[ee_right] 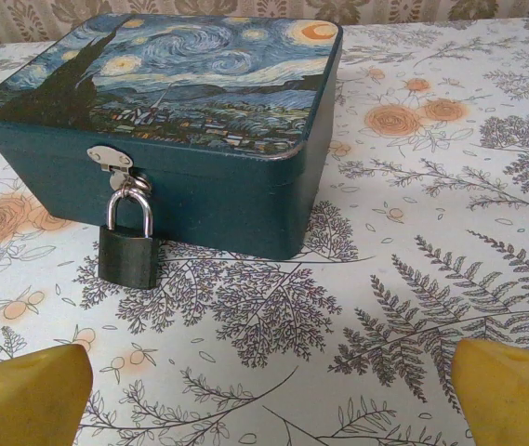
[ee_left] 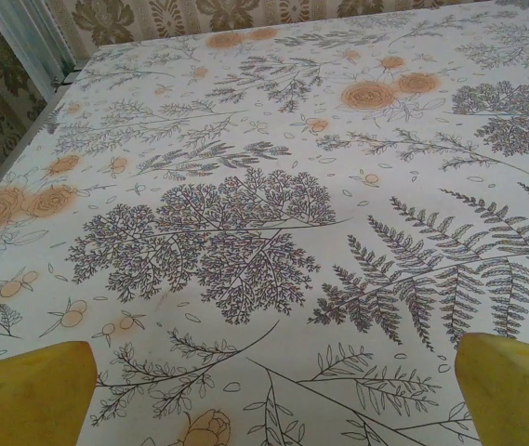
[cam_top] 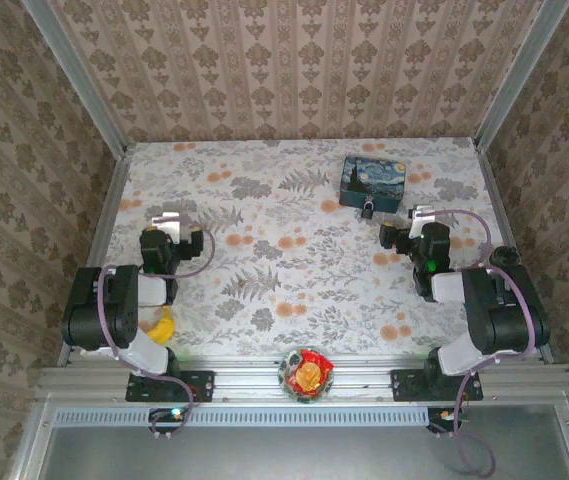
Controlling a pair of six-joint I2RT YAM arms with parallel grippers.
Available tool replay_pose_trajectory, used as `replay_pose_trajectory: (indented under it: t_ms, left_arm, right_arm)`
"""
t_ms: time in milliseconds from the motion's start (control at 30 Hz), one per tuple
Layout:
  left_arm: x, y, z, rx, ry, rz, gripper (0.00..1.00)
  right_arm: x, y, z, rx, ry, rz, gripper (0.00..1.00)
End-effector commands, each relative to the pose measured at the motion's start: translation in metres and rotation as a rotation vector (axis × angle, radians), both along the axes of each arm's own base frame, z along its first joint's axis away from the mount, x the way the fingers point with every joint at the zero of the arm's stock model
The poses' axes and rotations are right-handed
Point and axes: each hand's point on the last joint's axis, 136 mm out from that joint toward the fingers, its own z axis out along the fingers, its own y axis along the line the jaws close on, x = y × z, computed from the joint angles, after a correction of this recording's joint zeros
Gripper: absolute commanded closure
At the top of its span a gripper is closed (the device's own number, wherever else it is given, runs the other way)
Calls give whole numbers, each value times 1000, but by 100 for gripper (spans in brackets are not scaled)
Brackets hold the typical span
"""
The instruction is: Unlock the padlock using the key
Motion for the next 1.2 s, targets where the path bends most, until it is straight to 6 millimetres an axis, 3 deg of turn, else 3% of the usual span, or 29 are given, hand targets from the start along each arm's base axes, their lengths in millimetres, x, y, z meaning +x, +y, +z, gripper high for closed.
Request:
replay_pose_trajectory:
  t_ms: [0, 967, 1167]
  left_arm:
    - [7, -1, 13, 20, -37, -6, 0]
    - [8, 2, 13, 7, -34, 3, 0]
    - [6, 2, 31, 11, -26, 9, 0]
  right_arm:
    - [6, -4, 11, -21, -27, -19, 0]
    - [6, -4, 11, -20, -29, -20, 0]
    - [9, -12, 18, -16, -2, -69, 0]
